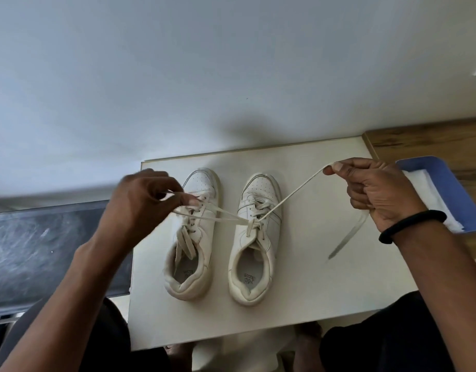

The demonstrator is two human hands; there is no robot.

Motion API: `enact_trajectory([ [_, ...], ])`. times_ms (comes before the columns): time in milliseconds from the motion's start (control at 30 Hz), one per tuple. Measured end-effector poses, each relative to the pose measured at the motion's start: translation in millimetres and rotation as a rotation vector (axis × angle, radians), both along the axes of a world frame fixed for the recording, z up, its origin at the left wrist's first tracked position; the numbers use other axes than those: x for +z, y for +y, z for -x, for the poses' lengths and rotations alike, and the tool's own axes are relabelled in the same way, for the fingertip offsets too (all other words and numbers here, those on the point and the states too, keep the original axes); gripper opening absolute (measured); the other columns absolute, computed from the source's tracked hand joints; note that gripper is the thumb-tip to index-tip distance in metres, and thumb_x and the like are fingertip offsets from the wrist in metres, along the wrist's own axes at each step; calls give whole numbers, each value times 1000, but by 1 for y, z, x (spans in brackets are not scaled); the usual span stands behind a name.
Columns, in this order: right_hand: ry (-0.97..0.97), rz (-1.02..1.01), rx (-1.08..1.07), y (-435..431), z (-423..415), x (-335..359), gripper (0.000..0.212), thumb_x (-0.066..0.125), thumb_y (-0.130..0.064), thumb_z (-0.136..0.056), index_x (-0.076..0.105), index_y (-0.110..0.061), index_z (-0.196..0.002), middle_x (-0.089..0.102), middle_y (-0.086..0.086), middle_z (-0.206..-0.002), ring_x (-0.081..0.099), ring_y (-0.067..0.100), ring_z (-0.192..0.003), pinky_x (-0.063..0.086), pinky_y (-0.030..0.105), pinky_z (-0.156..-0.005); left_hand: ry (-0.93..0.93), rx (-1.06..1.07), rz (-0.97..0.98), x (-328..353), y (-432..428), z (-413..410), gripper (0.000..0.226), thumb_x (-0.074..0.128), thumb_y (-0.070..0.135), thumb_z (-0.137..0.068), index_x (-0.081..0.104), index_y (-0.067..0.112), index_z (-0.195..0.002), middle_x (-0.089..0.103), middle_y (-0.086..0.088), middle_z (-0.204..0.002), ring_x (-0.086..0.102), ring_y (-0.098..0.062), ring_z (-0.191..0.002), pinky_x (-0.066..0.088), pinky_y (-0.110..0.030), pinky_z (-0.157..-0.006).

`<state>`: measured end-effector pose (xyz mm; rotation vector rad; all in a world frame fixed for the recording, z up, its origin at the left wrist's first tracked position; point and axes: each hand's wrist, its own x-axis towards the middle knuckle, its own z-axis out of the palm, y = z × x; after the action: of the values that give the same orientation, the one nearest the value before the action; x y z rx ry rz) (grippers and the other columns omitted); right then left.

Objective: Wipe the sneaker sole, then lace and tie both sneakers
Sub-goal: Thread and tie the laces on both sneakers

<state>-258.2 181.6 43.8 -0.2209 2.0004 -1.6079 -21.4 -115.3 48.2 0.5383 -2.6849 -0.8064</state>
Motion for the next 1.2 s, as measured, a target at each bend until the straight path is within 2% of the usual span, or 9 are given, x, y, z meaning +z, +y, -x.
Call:
enact_trajectory([
  [200, 175, -258, 68, 7, -2, -1, 12, 63, -11, -97, 74, -5, -95, 44, -19, -34, 48, -4, -35, 31, 6, -36, -339, 388, 48, -1, -42, -22, 32, 77, 48, -87, 74, 20, -73, 66, -13, -72, 57, -36, -74, 47, -40, -68],
  [333, 279, -436, 62, 21, 9, -5, 11, 69, -19, -94, 78, -19, -89, 74, -12, -84, 66, 5, -93, 43, 17, -74, -564, 615, 39, -10, -71, -45, 34, 74, 47, -91, 70, 18, -72, 65, -19, -73, 62, -38, -74, 51, -40, -69],
  [433, 314, -551, 78, 25, 10, -7, 9, 71, -24, -92, 77, -25, -86, 74, -2, -91, 66, 15, -86, 44, 27, -75, -571, 682, 155, -19, -83, -54, 8, 76, 29, -90, 76, 22, -94, 66, -22, -99, 64, -45, -95, 56, -56, -88],
  [533, 308, -670, 160, 20, 4, -10, 7, 69, -22, -93, 75, -25, -96, 73, 4, -94, 66, 20, -83, 48, 28, -71, -482, 552, 258, -26, -62, -42, 48, 68, 3, -84, 68, 26, -126, 58, -19, -130, 53, -43, -124, 43, -67, -102],
  [700, 482, -804, 325, -3, -16, -15, 12, 71, -24, -88, 73, -34, -94, 68, -5, -108, 64, 18, -103, 51, 38, -93, -116, 44, 271, -14, 28, 12, 72, 43, -9, -71, 66, 30, -127, 63, 3, -140, 60, -21, -128, 39, -63, -108],
  [833, 442, -578, 596, -28, -47, -10, 6, 76, -31, -86, 75, -27, -90, 71, -11, -95, 65, 7, -94, 52, 29, -86, -44, -361, -49, -38, 72, 28, 35, 50, 7, -100, 70, 19, -127, 68, 2, -133, 66, -15, -120, 54, -39, -99],
  [933, 412, -580, 680, -39, -63, -15, 20, 77, -46, -81, 72, -27, -85, 72, -11, -87, 66, 5, -87, 54, 30, -82, -147, -400, -122, -52, 77, 28, 31, 60, 36, -102, 71, 21, -126, 67, 5, -119, 64, -10, -108, 52, -26, -90],
  [1033, 471, -646, 753, -46, -76, -23, 26, 76, -47, -82, 66, -23, -81, 67, -8, -81, 63, 12, -79, 51, 31, -71, -194, -401, -174, -52, 67, 30, 26, 72, 35, -95, 74, 23, -118, 61, 12, -105, 59, 6, -92, 42, -7, -82],
  [1200, 529, -613, 770, -48, -76, -24, 25, 68, -37, -92, 66, -17, -76, 62, -6, -69, 56, 10, -64, 42, 26, -59, -236, -345, -183, -48, 69, 30, 7, 76, 26, -93, 72, 22, -96, 62, 13, -97, 57, 9, -80, 39, -10, -70],
])
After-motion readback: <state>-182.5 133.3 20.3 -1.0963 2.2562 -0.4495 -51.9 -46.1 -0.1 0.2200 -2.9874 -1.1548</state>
